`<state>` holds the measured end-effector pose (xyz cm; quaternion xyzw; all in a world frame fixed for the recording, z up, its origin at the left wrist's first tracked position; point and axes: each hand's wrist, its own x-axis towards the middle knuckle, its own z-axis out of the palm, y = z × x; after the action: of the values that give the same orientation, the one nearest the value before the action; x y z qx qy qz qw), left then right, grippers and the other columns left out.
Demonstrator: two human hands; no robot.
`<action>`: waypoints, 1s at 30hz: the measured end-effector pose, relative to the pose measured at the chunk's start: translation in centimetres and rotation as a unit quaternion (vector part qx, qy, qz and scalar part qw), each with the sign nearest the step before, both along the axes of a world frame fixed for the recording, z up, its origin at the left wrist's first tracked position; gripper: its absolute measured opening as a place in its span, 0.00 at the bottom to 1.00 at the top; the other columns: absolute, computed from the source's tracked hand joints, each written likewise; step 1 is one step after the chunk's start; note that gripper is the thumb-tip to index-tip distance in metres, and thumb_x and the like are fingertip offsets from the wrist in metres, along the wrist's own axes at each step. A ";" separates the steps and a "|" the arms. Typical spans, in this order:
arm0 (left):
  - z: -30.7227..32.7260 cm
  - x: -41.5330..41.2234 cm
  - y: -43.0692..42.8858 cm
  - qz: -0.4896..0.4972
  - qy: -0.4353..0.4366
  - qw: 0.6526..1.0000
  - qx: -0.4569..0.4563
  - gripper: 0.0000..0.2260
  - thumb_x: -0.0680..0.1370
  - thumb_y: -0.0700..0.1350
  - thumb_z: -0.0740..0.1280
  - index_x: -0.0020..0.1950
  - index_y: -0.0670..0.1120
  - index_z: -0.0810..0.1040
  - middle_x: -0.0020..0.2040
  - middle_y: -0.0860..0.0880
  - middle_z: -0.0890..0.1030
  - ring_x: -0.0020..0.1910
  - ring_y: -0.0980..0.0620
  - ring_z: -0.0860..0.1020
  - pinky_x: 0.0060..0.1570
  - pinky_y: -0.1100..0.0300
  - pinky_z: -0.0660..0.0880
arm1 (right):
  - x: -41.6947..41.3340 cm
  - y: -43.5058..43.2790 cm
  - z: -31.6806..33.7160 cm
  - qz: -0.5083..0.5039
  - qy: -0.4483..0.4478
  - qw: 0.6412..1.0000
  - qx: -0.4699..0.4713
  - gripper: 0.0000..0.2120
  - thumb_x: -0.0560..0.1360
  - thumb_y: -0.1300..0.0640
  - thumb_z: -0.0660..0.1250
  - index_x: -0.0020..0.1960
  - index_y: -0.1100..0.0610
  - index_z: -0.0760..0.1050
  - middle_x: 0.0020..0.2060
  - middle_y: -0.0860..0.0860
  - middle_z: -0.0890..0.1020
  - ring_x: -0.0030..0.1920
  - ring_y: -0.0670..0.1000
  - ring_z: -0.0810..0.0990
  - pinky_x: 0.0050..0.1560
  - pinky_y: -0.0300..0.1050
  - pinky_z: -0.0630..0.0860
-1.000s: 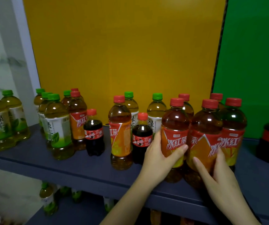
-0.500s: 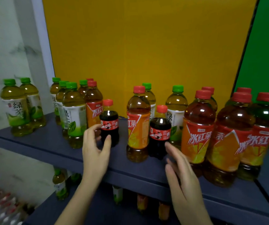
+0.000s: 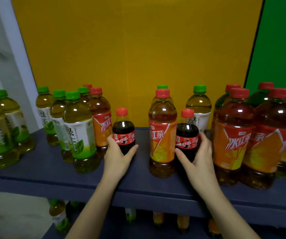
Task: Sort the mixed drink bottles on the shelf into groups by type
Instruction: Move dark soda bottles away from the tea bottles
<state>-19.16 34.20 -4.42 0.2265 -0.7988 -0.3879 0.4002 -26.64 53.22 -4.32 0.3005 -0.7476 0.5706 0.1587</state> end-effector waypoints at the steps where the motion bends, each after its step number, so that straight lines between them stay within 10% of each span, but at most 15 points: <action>1: 0.0 0.1 0.0 -0.008 0.006 1.000 0.003 0.29 0.71 0.46 0.73 0.65 0.41 0.60 0.63 0.44 0.73 0.61 0.47 0.72 0.53 0.60 0.68 | 0.0 -0.1 0.0 -0.016 0.006 1.000 0.010 0.36 0.72 0.54 0.70 0.73 0.56 0.54 0.68 0.50 0.63 0.69 0.46 0.61 0.67 0.40 0.59; 24: -0.7 6.5 2.1 -0.134 0.087 0.987 -0.002 0.34 0.60 0.54 0.75 0.63 0.47 0.71 0.55 0.53 0.78 0.55 0.57 0.76 0.52 0.65 0.72 | 4.7 1.1 -0.2 -0.093 -0.005 0.996 0.011 0.34 0.72 0.49 0.68 0.73 0.53 0.57 0.67 0.48 0.70 0.67 0.47 0.68 0.67 0.49 0.68; 30: 0.4 7.2 5.9 -0.188 0.104 0.977 0.003 0.31 0.57 0.60 0.79 0.55 0.52 0.73 0.50 0.64 0.80 0.50 0.68 0.77 0.45 0.74 0.74 | 7.4 6.3 -0.2 -0.043 -0.051 0.997 -0.049 0.34 0.69 0.45 0.68 0.71 0.46 0.60 0.63 0.40 0.73 0.63 0.37 0.71 0.59 0.31 0.70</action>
<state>-11.94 40.14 -4.03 0.0321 -0.7796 -0.4804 0.4004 -19.25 59.51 -4.53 0.2307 -0.7377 0.6141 0.1593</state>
